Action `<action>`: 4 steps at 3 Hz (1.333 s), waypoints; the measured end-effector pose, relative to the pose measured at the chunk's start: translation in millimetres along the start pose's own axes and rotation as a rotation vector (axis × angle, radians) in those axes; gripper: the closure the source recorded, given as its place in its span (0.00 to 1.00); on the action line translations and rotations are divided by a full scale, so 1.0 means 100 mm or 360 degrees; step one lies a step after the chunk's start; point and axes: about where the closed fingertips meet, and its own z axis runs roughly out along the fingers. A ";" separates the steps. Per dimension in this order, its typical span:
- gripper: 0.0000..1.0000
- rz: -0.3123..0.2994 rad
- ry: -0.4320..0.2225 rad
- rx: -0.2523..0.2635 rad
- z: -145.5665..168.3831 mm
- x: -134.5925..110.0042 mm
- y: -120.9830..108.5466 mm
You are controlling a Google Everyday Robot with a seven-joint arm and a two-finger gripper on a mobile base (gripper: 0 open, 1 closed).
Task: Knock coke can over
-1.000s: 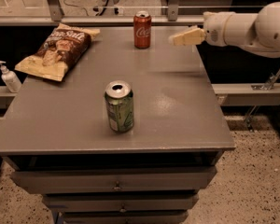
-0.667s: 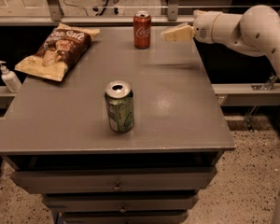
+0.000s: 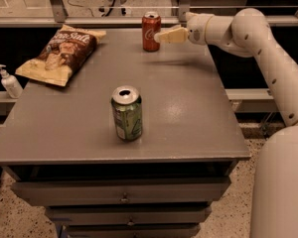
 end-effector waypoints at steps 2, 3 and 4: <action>0.00 0.0029 -0.0058 -0.0117 0.41 0.00 0.16; 0.16 0.0031 -0.0078 -0.0163 0.52 -0.02 0.23; 0.39 0.0046 -0.0083 -0.0186 0.56 -0.03 0.27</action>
Offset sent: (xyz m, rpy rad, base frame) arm 0.0239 0.0546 -0.0066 0.0698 -0.0031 0.1009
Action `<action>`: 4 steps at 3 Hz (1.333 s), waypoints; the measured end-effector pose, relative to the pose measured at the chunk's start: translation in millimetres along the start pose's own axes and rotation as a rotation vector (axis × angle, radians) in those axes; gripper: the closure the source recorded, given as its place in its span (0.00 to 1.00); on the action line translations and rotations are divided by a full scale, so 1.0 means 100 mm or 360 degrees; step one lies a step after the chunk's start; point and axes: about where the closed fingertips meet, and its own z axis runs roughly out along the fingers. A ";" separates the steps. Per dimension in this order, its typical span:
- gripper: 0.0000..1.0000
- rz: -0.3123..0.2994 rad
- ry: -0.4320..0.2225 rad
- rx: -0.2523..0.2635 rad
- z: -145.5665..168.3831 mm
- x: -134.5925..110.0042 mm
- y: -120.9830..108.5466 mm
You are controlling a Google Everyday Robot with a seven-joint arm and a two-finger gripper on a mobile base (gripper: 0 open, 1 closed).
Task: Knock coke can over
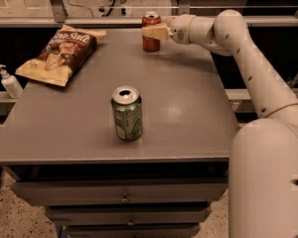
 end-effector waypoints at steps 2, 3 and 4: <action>0.85 0.0048 0.0001 -0.0021 -0.11 0.00 0.10; 1.00 0.0030 0.0031 -0.0024 -0.48 -0.12 0.20; 1.00 -0.0105 0.0149 -0.0086 -0.77 -0.32 0.39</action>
Offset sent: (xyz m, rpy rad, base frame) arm -0.0387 -0.0230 0.0075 0.0245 0.0436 0.0035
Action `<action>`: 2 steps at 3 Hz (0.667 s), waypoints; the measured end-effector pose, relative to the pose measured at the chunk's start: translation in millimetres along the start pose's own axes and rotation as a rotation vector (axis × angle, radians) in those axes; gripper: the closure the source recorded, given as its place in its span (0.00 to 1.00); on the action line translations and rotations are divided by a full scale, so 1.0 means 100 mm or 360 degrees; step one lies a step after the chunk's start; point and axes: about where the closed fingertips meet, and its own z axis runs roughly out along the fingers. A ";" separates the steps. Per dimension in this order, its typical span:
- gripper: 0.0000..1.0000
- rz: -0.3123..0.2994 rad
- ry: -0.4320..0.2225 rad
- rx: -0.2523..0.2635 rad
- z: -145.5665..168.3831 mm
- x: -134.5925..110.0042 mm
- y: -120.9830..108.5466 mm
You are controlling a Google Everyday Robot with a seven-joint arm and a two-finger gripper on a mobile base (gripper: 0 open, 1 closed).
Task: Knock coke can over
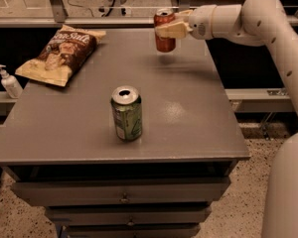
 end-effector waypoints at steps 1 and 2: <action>1.00 -0.0222 0.0268 -0.0124 -0.23 -0.05 0.29; 1.00 -0.0478 0.0568 -0.0268 -0.39 -0.03 0.53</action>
Offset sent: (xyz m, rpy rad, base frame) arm -0.1041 -0.0257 0.0114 -0.7782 -0.0413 0.3663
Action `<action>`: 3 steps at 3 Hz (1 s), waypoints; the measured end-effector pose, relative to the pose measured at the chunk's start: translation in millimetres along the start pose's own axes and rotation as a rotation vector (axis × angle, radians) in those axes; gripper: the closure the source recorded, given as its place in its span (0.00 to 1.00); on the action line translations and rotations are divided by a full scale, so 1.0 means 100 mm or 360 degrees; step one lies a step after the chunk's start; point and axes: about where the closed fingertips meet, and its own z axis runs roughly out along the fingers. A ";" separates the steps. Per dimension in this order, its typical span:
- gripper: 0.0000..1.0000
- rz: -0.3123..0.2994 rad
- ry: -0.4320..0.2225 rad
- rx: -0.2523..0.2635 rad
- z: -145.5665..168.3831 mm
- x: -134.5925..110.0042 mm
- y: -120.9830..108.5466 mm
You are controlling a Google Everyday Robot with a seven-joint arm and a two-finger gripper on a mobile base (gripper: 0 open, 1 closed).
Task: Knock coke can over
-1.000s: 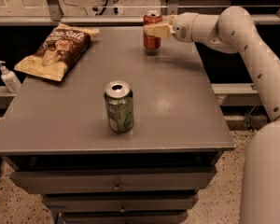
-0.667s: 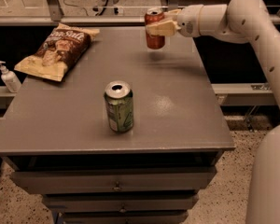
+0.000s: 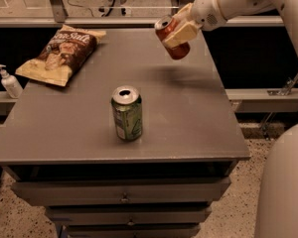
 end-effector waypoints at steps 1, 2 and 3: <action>1.00 -0.0195 0.0269 -0.0145 -0.07 0.06 0.25; 1.00 -0.0377 0.0488 -0.0294 -0.01 0.15 0.45; 1.00 -0.0551 0.0697 -0.0432 0.06 0.28 0.60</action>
Offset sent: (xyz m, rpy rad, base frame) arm -0.0608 -0.0052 -0.0331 -0.6042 0.0101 0.3056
